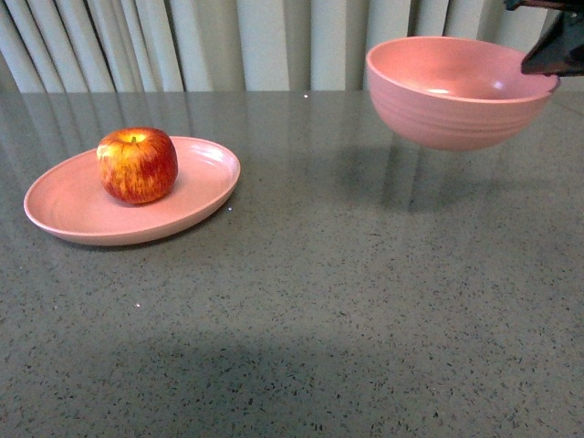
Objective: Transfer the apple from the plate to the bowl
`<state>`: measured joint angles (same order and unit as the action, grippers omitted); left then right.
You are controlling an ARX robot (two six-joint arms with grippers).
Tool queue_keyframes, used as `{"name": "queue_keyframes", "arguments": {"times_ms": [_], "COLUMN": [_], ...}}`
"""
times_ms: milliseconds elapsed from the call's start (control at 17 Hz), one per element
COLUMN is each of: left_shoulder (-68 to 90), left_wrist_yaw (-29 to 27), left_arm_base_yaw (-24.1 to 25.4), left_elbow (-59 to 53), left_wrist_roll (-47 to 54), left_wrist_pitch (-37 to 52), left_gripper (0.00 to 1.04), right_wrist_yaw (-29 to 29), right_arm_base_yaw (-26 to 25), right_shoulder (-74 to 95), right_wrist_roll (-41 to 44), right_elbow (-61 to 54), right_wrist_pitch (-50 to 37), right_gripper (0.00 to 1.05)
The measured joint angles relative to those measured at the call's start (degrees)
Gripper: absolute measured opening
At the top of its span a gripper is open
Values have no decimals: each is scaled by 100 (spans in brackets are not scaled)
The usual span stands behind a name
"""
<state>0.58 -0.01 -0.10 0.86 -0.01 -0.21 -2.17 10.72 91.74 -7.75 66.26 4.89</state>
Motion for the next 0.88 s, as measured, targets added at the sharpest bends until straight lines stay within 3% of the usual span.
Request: {"name": "queue_keyframes", "arguments": {"times_ms": [353, 882], "left_shoulder": [0, 0], "left_wrist_yaw": [0, 0], "left_arm_base_yaw": [0, 0], "left_elbow": [0, 0], "left_wrist_roll": [0, -2], "left_wrist_pitch": [0, 2], "left_gripper": [98, 98], "right_wrist_yaw": [90, 476], "right_arm_base_yaw": [894, 1217], "right_shoulder": [396, 1436], "right_wrist_roll": [-125, -380], "right_elbow": [402, 833], "right_wrist_pitch": [90, -170], "right_gripper": [2, 2]}}
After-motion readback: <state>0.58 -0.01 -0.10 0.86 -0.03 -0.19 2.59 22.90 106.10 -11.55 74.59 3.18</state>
